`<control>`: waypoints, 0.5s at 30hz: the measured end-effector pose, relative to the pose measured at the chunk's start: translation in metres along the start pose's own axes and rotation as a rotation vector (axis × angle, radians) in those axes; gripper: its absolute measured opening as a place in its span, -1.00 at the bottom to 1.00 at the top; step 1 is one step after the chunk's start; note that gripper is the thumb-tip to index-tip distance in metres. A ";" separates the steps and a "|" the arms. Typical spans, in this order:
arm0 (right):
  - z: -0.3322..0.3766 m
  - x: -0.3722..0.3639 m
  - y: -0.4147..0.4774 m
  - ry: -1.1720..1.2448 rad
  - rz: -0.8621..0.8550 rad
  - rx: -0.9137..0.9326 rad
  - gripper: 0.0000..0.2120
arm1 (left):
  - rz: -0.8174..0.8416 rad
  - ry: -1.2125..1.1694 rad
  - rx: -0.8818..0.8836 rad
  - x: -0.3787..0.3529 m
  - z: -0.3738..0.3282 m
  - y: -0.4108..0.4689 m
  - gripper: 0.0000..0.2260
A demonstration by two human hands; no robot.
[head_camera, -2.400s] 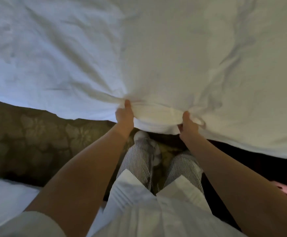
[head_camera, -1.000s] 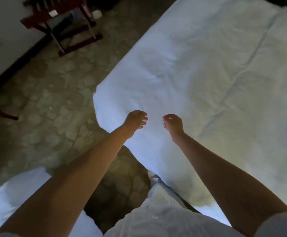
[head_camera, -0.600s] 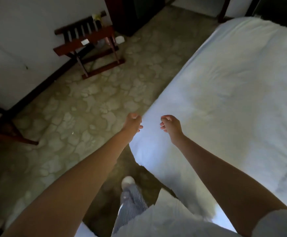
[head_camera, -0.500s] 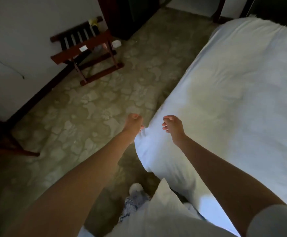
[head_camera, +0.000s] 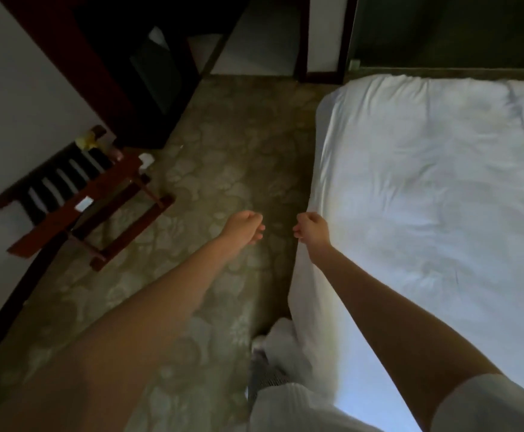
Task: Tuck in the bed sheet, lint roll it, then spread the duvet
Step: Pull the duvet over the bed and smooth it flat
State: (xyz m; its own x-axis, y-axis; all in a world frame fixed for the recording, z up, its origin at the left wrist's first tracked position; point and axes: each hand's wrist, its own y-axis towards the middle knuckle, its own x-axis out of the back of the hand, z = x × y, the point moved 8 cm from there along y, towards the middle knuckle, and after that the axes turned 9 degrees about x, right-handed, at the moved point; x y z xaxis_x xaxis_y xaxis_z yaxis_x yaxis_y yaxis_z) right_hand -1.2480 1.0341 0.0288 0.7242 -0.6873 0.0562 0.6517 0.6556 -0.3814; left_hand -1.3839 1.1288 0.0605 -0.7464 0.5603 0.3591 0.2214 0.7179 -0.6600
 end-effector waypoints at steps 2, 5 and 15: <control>0.023 -0.024 0.033 -0.015 0.023 0.012 -0.89 | 0.000 0.054 -0.024 0.022 -0.041 0.032 -0.77; 0.069 -0.044 0.076 -0.044 0.008 0.055 -0.88 | 0.016 0.096 -0.075 0.043 -0.107 0.073 -0.80; 0.203 -0.062 0.262 -0.004 -0.177 0.134 -0.84 | 0.204 0.175 -0.222 0.032 -0.323 0.221 -0.78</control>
State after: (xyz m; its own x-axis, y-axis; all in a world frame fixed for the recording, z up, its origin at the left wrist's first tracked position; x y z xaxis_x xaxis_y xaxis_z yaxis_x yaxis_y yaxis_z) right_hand -1.0762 1.3119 0.1123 0.5962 -0.7945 0.1156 0.7930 0.5603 -0.2392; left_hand -1.1558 1.4386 0.1394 -0.5580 0.7502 0.3547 0.5008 0.6453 -0.5769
